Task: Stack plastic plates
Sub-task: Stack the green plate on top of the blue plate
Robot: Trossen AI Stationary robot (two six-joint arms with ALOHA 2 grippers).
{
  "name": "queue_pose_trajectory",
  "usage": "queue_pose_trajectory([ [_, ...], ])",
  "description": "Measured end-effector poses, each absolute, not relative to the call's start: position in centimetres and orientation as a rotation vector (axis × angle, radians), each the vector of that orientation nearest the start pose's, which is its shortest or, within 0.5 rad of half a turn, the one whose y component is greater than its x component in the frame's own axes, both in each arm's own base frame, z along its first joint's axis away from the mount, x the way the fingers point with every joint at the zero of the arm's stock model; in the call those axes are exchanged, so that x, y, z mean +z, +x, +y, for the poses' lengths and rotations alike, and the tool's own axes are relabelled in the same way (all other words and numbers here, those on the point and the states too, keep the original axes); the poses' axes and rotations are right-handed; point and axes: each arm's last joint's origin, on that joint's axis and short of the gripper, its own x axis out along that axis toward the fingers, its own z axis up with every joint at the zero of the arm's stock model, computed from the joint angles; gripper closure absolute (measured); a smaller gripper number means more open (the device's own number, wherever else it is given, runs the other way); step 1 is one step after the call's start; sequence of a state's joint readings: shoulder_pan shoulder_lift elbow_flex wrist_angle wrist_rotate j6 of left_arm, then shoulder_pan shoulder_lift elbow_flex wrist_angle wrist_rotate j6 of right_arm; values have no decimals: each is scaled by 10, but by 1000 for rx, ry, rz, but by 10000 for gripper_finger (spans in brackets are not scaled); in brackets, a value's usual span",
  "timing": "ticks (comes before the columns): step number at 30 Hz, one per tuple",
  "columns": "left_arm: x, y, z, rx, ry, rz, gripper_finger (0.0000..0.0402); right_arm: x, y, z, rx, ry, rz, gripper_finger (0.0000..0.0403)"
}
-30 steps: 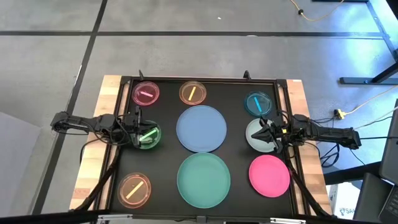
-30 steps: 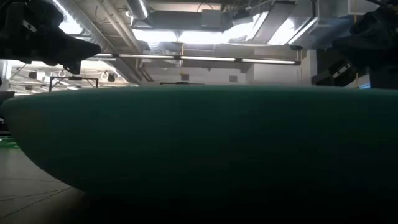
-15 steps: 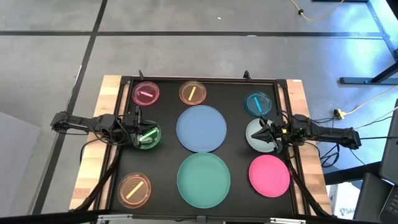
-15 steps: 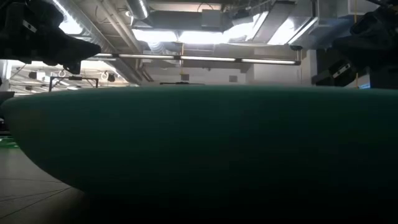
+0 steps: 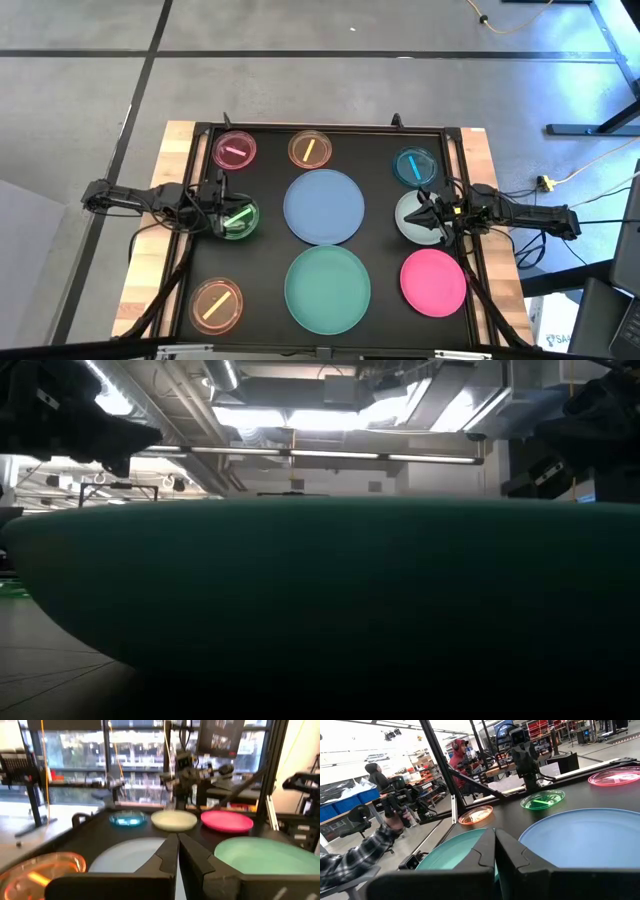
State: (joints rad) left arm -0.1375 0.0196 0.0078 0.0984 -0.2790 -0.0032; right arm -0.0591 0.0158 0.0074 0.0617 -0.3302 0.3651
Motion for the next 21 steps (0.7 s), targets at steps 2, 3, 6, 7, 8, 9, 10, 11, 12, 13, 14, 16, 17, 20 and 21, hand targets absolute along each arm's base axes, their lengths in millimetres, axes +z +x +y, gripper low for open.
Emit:
queue_pose_trajectory([
  [2,177,97,-5,138,-12,-119,393,171,97,4,277,352,-2,402],
  [3,179,97,-6,132,-17,-132,393,171,97,4,277,352,-3,402],
  [6,184,96,-6,130,-46,-185,393,171,97,4,277,352,-3,402],
  [7,186,95,-5,127,-72,-210,393,171,97,4,277,353,-2,402],
  [8,188,95,-5,123,-104,-231,393,171,97,4,278,353,-3,402],
  [9,189,95,-5,120,-130,-245,393,171,97,4,277,353,-3,402],
  [10,190,95,-5,116,-153,-254,393,171,97,4,277,358,-2,402],
  [11,190,94,-5,112,-168,-260,393,171,97,4,278,368,0,402],
  [12,190,94,-6,106,-175,-262,393,171,97,4,277,373,0,402],
  [13,190,94,-6,92,-176,-261,393,171,97,4,277,373,0,402],
  [14,190,94,-6,77,-174,-261,393,171,97,4,277,373,0,402],
  [16,192,94,-7,54,-170,-272,393,171,97,3,266,368,-4,402],
  [17,193,94,-7,53,-170,-283,393,171,97,3,255,368,-6,402],
  [20,197,92,-6,59,-178,-334,393,171,97,2,233,367,-10,402],
  [21,198,92,-7,55,-179,-344,393,171,97,2,228,370,-10,402],
])
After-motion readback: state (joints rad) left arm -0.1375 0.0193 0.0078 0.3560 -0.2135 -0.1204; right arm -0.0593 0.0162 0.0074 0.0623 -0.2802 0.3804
